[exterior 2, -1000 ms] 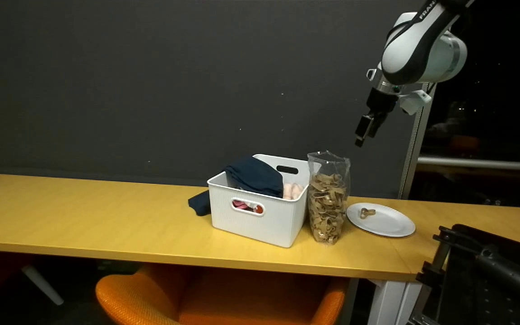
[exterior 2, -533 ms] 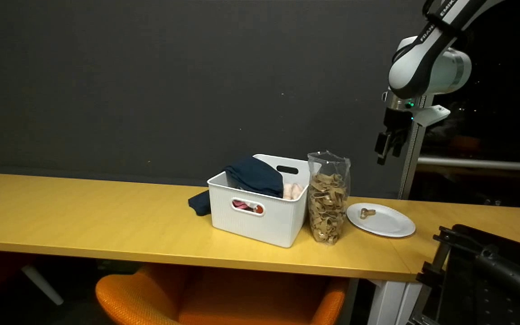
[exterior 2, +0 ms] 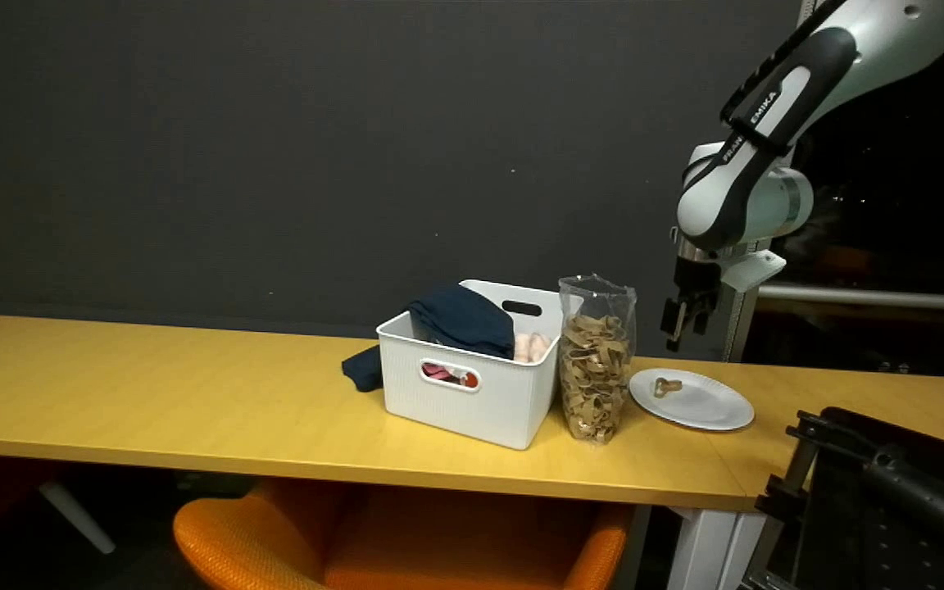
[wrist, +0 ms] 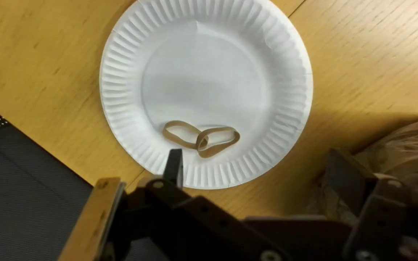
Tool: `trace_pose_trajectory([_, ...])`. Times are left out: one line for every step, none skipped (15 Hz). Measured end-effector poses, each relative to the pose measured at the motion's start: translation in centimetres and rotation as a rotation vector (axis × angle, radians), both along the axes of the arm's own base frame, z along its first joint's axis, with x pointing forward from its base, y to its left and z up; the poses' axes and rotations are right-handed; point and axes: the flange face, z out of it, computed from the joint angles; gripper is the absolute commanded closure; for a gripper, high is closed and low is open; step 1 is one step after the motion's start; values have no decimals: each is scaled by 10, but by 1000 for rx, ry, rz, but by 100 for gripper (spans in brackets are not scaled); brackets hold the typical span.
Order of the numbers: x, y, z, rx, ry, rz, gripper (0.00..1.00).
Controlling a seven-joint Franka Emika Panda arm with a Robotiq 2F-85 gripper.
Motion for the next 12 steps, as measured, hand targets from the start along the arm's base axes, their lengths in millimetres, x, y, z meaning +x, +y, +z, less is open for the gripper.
trace_pose_trajectory([2, 1, -11, -7, -12, 3, 0])
trace_pose_trajectory([3, 2, -21, -14, -26, 3, 0])
trace_pose_trajectory([4, 1, -30, -19, -36, -3, 0])
trace_pose_trajectory([5, 0, -37, -23, -42, -14, 0])
trace_pose_trajectory([5, -2, -44, -27, -43, -27, 0])
trace_pose_trajectory([5, -5, -52, -29, -41, -42, 0])
trace_pose_trajectory([4, -8, -60, -34, -36, -57, 0])
trace_pose_trajectory([3, -12, -67, -42, -31, -71, 0])
trace_pose_trajectory([2, -17, -75, -56, -26, -86, 0])
trace_pose_trajectory([1, -21, -82, -72, -22, -98, 0])
trace_pose_trajectory([1, -26, -88, -93, -21, -107, 0])
trace_pose_trajectory([1, -30, -94, -115, -20, -115, 0])
